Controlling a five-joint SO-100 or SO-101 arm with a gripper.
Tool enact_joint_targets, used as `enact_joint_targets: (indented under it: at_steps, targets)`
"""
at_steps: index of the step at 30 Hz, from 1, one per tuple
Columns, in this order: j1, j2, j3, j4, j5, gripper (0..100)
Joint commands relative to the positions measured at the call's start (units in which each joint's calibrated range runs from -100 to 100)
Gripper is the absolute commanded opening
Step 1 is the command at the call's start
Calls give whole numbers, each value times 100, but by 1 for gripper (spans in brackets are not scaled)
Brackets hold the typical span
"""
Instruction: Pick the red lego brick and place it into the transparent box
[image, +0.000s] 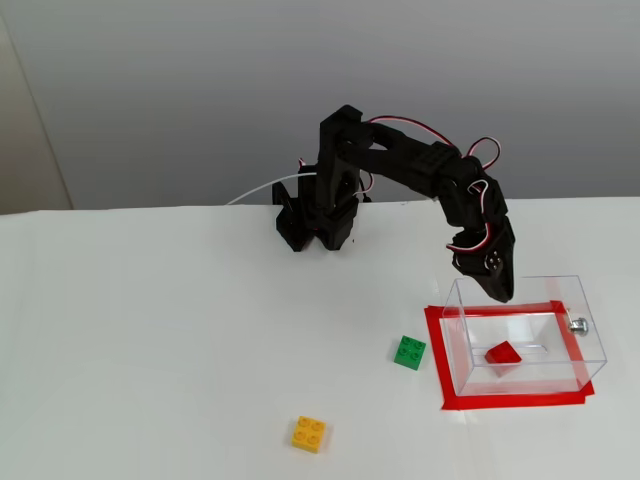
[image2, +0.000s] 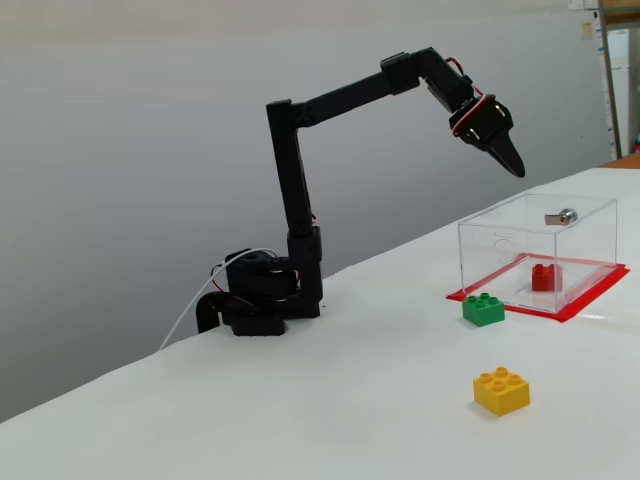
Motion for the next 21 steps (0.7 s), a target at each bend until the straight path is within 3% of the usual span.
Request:
enact_joint_targets:
  at_steps: [1,21]
  targets:
    - [299,-485,-223,242,24,2]
    - [3071,-2352,148,1113,-23,2]
